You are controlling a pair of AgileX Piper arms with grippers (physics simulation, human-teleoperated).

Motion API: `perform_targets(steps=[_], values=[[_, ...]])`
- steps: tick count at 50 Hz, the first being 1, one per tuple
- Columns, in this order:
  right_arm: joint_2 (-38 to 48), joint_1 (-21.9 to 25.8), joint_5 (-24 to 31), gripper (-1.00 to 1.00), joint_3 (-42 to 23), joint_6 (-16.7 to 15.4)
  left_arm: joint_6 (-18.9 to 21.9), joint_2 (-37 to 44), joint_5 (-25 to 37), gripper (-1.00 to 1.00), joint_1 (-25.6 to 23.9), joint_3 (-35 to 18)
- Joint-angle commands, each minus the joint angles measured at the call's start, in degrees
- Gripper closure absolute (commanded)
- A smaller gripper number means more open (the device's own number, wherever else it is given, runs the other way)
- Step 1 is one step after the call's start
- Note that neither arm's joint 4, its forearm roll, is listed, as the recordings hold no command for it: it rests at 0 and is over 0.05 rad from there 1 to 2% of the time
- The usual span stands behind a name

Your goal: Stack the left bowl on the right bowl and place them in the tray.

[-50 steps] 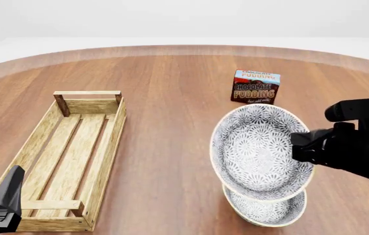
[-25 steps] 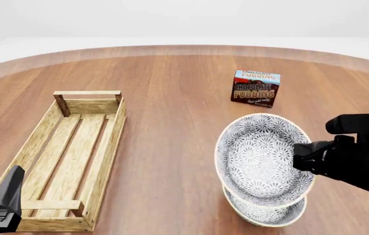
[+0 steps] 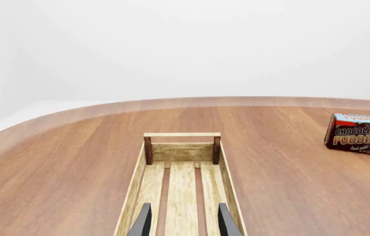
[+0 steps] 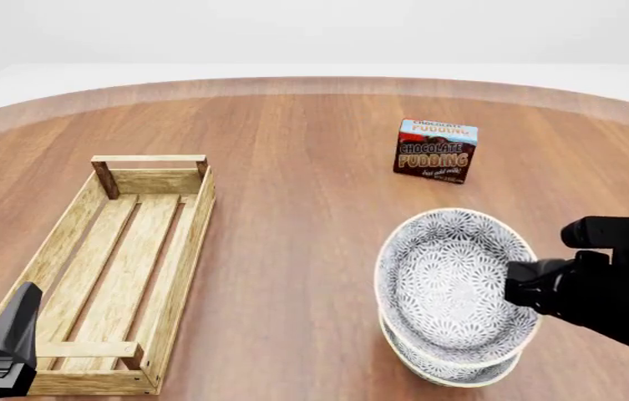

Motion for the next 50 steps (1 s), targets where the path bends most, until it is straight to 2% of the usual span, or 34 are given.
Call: perform_targets(steps=[1, 19, 41, 50], values=[[-0.44, -1.17, -1.20, 1.00, 1.65, 0.81, 0.00, 0.00, 0.00, -1.00, 0.00, 0.00], [2.58, -3.55, -6.05, 1.00, 4.32, 1.73, 0.00, 0.00, 0.00, -1.00, 0.00, 0.00], [6.41, -3.27, -11.77, 1.00, 7.87, 3.05, 0.00, 0.00, 0.00, -1.00, 0.00, 0.00], [6.56, -3.37, -12.48, 1.00, 8.88, 3.26, 0.00, 0.00, 0.00, -1.00, 0.00, 0.00]])
